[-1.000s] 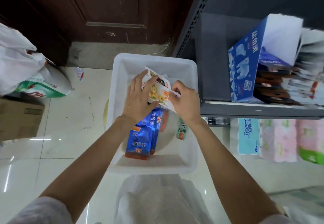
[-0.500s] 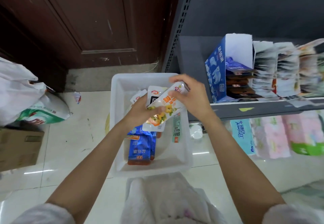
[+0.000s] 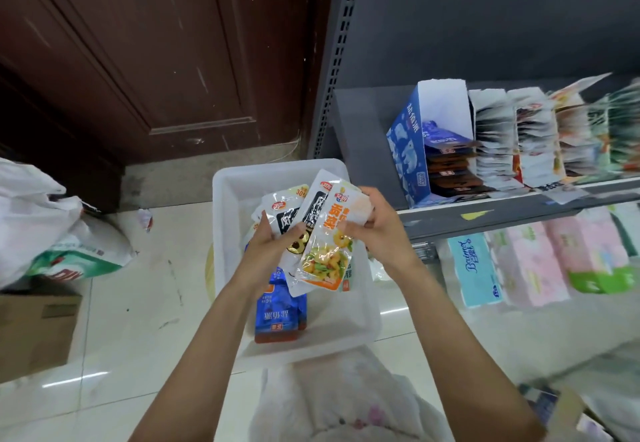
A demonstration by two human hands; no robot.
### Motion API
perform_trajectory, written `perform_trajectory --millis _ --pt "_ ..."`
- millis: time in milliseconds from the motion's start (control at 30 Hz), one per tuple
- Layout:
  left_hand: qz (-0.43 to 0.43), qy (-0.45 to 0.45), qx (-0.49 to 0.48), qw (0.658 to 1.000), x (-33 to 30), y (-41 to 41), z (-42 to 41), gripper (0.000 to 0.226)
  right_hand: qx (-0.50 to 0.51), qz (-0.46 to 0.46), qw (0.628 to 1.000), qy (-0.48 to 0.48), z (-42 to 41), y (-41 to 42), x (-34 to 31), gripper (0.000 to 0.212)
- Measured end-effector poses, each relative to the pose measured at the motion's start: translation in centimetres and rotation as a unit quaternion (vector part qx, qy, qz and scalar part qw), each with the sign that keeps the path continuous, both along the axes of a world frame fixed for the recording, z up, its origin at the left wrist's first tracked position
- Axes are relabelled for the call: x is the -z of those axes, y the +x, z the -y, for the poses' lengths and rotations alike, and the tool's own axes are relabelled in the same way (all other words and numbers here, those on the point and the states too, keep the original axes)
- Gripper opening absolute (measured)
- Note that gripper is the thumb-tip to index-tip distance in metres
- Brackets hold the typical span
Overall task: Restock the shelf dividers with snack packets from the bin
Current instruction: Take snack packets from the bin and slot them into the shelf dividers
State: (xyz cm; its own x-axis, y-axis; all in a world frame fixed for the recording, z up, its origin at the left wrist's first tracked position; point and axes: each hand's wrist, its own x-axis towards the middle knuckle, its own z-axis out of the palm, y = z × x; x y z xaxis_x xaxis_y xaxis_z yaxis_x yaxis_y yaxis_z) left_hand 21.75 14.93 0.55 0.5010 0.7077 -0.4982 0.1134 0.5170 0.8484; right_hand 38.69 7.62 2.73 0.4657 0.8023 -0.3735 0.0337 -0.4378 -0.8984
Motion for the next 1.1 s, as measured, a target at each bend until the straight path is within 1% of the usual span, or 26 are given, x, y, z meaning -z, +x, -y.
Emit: perform_trajectory --millis 67,167,233,300,367,400,467,500,533,667,767,833,900,1000,1100 --pt "0.003 -0.002 0.018 1.000 -0.6 0.0 0.1 0.027 -0.015 -0.030 0.999 0.021 0.7 0.5 -0.6 0.056" --pt "-0.020 0.057 0.074 0.995 -1.8 0.6 0.6 0.024 -0.044 -0.056 0.997 0.038 1.6 1.0 -1.3 0.068" --pt "-0.033 0.088 0.076 0.993 -2.3 1.1 1.1 0.019 -0.025 -0.046 0.998 0.032 2.1 1.1 -1.7 0.072" --pt "-0.029 0.088 0.062 0.994 -2.8 1.6 1.5 0.020 0.010 0.007 1.000 0.013 2.6 1.3 -2.0 0.067" --pt "-0.013 0.073 0.054 0.996 -3.4 2.0 1.8 0.028 0.025 0.087 0.996 -0.010 3.2 1.9 -2.5 0.053" --pt "-0.006 0.072 0.054 0.996 -3.7 2.4 2.0 0.031 0.019 0.141 0.989 -0.031 3.7 2.3 -2.8 0.045" --pt "-0.004 0.085 0.063 0.994 -4.1 3.4 2.7 0.033 -0.002 0.253 0.965 -0.074 4.9 3.3 -3.8 0.036" --pt "-0.005 0.097 0.068 0.993 -4.4 4.2 3.3 0.032 -0.006 0.288 0.955 -0.077 5.8 4.0 -4.2 0.033" --pt "-0.007 0.108 0.069 0.992 -4.6 5.1 4.0 0.031 -0.003 0.297 0.952 -0.070 6.8 4.8 -4.4 0.029" --pt "-0.006 0.135 0.052 0.989 -5.5 9.0 7.2 0.032 0.011 0.256 0.966 -0.013 11.9 9.2 -5.1 0.018" --pt "0.010 0.140 0.034 0.989 -6.0 12.9 10.4 0.033 -0.018 0.311 0.950 -0.006 16.6 13.8 -5.0 0.016" --pt "0.014 0.144 -0.003 0.989 -6.2 15.3 12.2 0.033 -0.016 0.339 0.941 0.002 19.5 16.7 -4.7 0.016" --pt "0.017 0.145 -0.039 0.989 -6.5 18.4 14.3 0.033 0.001 0.344 0.939 0.011 22.7 20.2 -4.8 0.018" --pt "0.043 0.120 -0.078 0.989 -7.3 23.2 17.2 0.037 0.044 0.346 0.937 0.028 27.3 25.3 -5.4 0.018" --pt "0.032 0.132 -0.082 0.987 -8.0 27.1 18.9 0.037 0.090 0.339 0.935 0.054 30.0 29.5 -6.7 0.015"
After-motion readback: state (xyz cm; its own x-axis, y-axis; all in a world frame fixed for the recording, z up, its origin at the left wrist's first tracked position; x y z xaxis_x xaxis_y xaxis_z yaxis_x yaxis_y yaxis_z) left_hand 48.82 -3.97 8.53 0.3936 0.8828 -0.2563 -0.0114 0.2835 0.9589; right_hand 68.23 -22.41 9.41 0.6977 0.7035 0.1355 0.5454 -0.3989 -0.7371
